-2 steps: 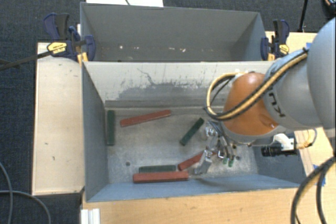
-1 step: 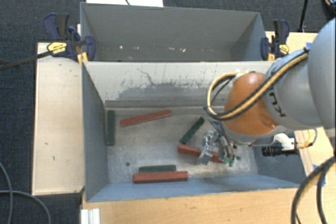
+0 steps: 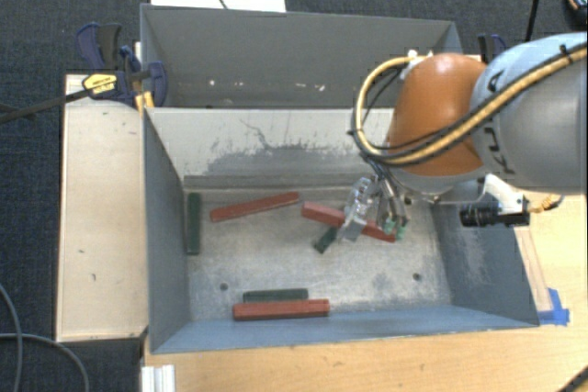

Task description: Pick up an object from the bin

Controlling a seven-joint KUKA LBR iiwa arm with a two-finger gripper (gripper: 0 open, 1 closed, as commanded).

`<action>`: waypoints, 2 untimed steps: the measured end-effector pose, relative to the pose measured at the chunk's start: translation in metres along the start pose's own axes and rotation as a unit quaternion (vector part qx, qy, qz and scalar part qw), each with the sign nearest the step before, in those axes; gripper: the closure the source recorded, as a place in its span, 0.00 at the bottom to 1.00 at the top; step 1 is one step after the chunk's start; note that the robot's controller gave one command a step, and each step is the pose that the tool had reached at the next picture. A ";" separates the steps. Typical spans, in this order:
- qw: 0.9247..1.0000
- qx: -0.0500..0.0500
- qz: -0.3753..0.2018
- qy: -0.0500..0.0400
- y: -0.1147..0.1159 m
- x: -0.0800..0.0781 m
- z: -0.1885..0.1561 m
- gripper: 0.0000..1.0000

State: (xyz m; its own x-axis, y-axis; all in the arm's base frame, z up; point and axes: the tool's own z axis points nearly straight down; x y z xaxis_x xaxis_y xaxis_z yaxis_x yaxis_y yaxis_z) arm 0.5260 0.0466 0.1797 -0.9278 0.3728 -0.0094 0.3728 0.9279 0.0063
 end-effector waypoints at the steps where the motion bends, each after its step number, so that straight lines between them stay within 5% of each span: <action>1: 0.997 0.001 0.071 0.000 0.006 -0.018 -0.078 1.00; 2: 0.999 0.003 -0.034 0.002 -0.022 -0.072 -0.061 1.00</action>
Offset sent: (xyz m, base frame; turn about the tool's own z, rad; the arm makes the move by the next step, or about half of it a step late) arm 0.0160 -0.0014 0.0739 0.1426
